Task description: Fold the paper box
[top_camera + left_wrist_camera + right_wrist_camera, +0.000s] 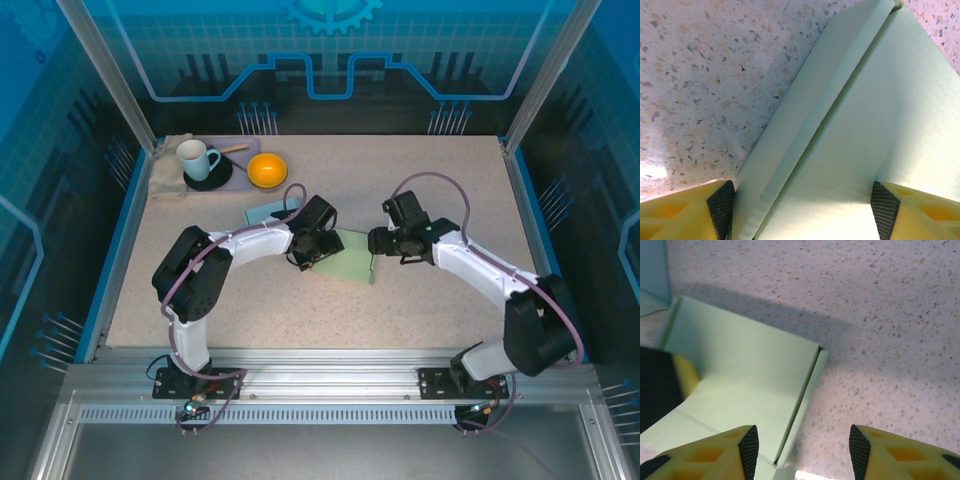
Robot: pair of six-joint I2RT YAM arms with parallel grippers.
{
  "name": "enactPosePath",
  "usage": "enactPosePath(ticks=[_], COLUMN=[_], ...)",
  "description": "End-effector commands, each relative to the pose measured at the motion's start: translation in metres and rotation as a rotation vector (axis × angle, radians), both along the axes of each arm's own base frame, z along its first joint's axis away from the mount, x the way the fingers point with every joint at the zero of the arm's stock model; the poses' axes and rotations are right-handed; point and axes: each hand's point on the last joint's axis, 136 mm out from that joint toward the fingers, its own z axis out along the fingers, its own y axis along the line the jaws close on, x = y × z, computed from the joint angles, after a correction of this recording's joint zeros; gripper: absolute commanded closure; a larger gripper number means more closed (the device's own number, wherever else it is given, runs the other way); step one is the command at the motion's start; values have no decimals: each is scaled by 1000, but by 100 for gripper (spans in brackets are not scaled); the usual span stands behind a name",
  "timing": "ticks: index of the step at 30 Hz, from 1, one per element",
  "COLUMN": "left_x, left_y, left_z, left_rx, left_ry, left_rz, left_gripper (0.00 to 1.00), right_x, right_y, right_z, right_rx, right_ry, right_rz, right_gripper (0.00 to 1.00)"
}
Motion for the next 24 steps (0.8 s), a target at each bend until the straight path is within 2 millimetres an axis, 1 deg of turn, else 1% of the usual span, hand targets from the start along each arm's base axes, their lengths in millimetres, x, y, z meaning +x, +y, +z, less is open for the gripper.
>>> enactPosePath(ticks=[1, 3, 4, 5, 11, 16, 24], left_x=[-7, -7, -8, -8, -10, -11, -13], left_y=[10, 13, 14, 14, 17, 18, 16], left_z=[-19, -19, -20, -20, -22, -20, -18], left_rx=[65, 71, 74, 76, 86, 88, 92], left_ry=[37, 35, 34, 34, 36, 32, 28], left_rz=[20, 26, 29, 30, 37, 36, 31], left_gripper=[25, 25, 25, 25, 25, 25, 26], right_x=[-30, -39, -46, -51, -67, -70, -64], right_y=[10, 20, 22, 24, 35, 42, 50], right_z=[-5, -8, -17, -22, -44, -49, -52], right_rx=[64, 108, 113, 120, 159, 191, 225], right_ry=[70, 91, 116, 132, 183, 200, 189], right_rz=[12, 22, 25, 21, -1, 0, -17], right_gripper=[47, 48, 48, 48, 48, 49, 49])
